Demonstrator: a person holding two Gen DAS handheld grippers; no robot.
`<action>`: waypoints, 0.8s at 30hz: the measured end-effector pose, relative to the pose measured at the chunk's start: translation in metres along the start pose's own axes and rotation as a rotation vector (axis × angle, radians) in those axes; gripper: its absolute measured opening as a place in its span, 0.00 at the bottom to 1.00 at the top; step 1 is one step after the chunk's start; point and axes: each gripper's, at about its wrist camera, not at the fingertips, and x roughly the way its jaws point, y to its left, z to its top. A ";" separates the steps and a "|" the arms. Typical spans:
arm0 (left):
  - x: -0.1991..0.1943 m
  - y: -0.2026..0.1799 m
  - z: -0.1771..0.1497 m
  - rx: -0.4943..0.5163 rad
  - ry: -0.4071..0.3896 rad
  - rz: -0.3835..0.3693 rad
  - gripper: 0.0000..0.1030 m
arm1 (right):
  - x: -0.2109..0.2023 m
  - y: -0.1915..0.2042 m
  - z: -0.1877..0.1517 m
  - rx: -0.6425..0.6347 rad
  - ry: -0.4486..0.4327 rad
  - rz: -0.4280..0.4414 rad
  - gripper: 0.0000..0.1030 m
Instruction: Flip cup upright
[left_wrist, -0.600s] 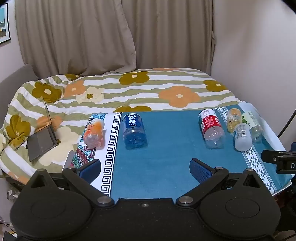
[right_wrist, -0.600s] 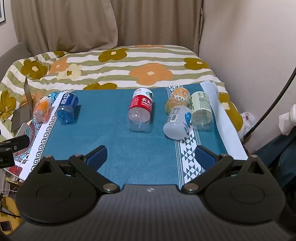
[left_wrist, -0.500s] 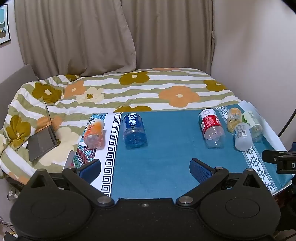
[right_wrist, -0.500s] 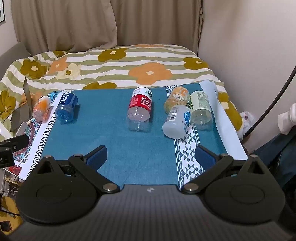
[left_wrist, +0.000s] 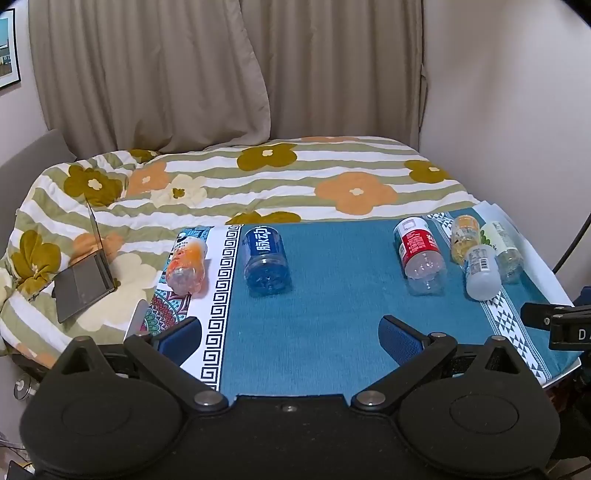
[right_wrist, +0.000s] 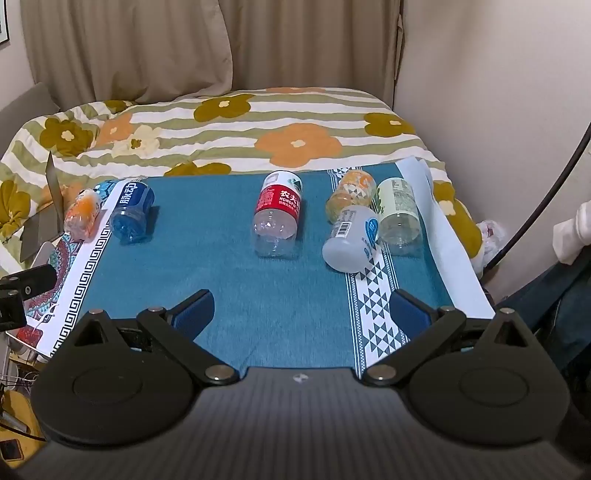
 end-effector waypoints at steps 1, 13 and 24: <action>0.000 0.000 0.000 0.000 0.000 0.000 1.00 | 0.000 0.000 0.000 0.000 0.000 0.000 1.00; 0.000 -0.001 -0.002 0.000 0.002 0.001 1.00 | -0.001 -0.001 -0.001 0.000 0.001 -0.002 1.00; 0.000 -0.001 -0.001 0.000 0.001 0.001 1.00 | -0.001 -0.001 -0.001 -0.001 0.002 -0.003 1.00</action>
